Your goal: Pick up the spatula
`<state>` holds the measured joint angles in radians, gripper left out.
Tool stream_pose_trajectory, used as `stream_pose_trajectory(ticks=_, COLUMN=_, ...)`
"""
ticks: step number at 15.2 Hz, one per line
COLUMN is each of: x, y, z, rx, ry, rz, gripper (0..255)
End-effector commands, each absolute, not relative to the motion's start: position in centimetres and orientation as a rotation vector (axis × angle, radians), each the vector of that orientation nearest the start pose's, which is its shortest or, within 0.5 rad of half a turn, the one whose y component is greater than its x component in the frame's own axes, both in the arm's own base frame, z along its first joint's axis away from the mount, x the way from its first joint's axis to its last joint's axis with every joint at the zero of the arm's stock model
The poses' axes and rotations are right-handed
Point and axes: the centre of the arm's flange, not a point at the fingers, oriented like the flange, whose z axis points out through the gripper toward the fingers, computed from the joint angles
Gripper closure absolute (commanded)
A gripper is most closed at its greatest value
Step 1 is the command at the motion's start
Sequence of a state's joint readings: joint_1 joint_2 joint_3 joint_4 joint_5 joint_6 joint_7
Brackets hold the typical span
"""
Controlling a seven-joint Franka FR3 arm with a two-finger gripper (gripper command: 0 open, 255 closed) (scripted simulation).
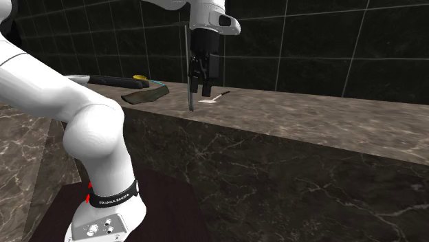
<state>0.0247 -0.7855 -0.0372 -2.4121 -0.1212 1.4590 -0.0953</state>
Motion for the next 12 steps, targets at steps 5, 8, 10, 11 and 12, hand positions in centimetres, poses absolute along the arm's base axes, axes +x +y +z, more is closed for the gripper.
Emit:
stream_pose_trajectory(ticks=5, x=32.4, y=1.4, z=54.5, rx=-3.192, ry=-0.293, rz=0.225, gripper=0)
stream_pose_trajectory(ticks=8, x=34.6, y=4.1, z=53.9, rx=-3.171, ry=-0.399, rz=0.185, gripper=0)
stream_pose_trajectory(ticks=10, x=35.9, y=6.0, z=53.5, rx=-3.155, ry=-0.470, rz=0.158, gripper=0)
stream_pose_trajectory(ticks=11, x=36.6, y=7.0, z=53.3, rx=-3.146, ry=-0.505, rz=0.145, gripper=0)
stream_pose_trajectory(ticks=12, x=37.2, y=8.0, z=53.1, rx=-3.137, ry=-0.539, rz=0.132, gripper=0)
